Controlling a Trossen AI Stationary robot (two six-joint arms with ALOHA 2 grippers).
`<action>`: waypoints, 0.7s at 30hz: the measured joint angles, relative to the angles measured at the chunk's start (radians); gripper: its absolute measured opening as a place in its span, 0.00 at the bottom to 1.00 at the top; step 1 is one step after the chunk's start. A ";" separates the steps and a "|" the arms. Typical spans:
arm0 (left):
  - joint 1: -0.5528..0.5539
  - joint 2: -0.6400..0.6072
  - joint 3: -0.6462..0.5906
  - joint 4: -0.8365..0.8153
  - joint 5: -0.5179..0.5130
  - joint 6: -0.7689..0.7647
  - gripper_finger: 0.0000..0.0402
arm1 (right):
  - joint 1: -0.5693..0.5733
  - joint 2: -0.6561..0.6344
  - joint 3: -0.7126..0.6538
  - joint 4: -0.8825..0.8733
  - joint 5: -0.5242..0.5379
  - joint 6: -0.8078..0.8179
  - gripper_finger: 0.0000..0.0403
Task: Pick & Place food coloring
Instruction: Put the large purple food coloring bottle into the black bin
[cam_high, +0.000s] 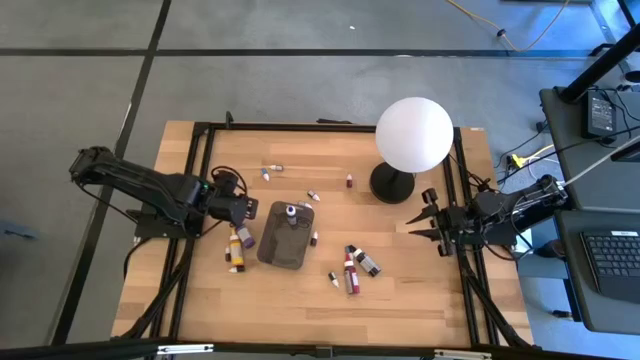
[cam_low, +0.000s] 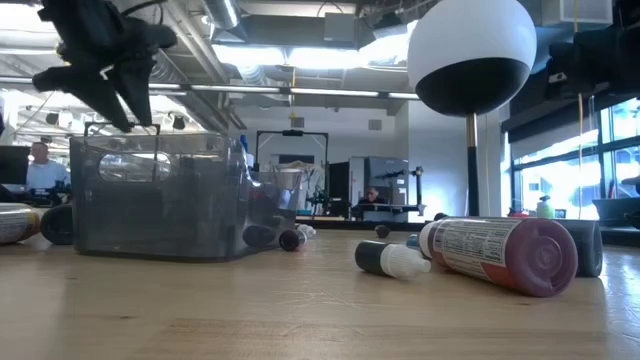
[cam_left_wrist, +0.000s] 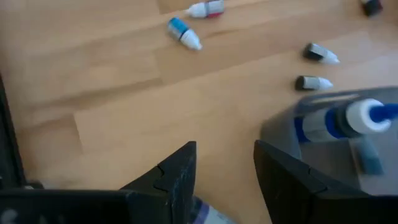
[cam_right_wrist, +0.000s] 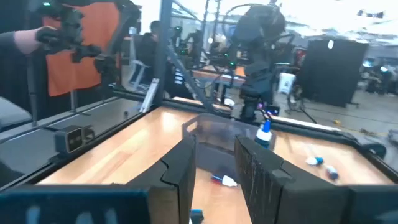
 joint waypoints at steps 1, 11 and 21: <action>0.000 0.000 -0.006 0.012 0.020 -0.031 0.39 | 0.000 0.000 0.000 -0.004 0.007 0.020 0.28; 0.000 0.014 -0.076 0.071 0.051 -0.256 0.39 | 0.000 0.000 0.000 -0.018 0.030 0.084 0.28; 0.000 0.093 -0.166 0.064 0.089 -0.450 0.39 | 0.000 0.000 0.000 -0.016 0.029 0.026 0.28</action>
